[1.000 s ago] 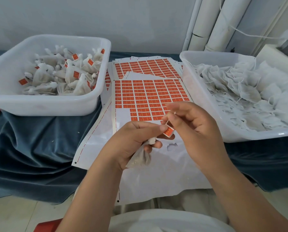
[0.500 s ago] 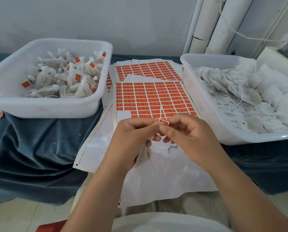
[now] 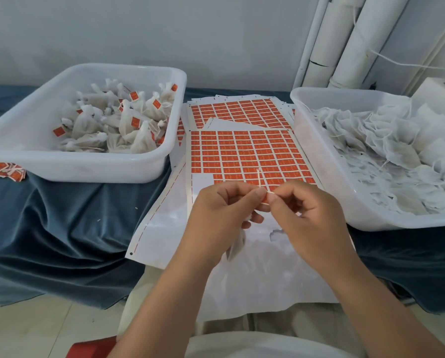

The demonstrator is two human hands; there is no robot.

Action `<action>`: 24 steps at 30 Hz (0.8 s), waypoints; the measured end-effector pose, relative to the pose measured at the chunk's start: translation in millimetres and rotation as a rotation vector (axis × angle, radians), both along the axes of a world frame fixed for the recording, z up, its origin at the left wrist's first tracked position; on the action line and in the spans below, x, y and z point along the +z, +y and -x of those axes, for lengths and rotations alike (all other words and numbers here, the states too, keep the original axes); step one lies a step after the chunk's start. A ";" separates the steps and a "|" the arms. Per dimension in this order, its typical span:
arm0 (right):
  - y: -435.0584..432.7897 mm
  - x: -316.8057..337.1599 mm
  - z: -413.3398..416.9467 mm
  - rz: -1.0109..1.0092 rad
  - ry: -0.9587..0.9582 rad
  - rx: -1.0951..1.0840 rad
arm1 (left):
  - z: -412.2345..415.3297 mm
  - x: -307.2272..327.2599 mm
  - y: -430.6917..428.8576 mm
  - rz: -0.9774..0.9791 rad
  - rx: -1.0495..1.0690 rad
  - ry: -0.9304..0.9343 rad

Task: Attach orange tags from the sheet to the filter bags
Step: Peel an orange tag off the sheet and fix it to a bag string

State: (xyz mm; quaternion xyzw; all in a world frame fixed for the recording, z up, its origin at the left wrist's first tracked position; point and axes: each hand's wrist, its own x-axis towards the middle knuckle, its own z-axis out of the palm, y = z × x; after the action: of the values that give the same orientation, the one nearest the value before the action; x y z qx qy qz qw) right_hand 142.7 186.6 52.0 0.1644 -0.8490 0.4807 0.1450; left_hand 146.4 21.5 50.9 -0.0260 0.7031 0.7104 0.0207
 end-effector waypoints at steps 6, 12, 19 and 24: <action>0.9 -2.6 0.8 0.052 -0.041 -0.008 | -3.4 1.6 5.3 0.137 0.019 0.154; -1.8 -4.3 0.0 0.090 -0.053 0.005 | 12.7 16.8 -10.4 0.206 0.118 0.177; -0.4 -4.9 1.4 0.113 -0.057 0.031 | 68.8 69.8 -85.4 0.113 0.474 0.392; 2.3 -5.2 1.0 0.071 -0.018 0.057 | 126.5 80.4 -150.4 0.556 0.655 0.341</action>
State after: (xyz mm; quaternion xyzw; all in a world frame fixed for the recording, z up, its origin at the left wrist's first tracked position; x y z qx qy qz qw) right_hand 141.8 188.8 46.8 0.1790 -0.8278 0.5158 0.1292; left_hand 19.9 -128.8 131.4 -0.1341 0.8151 0.4579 -0.3285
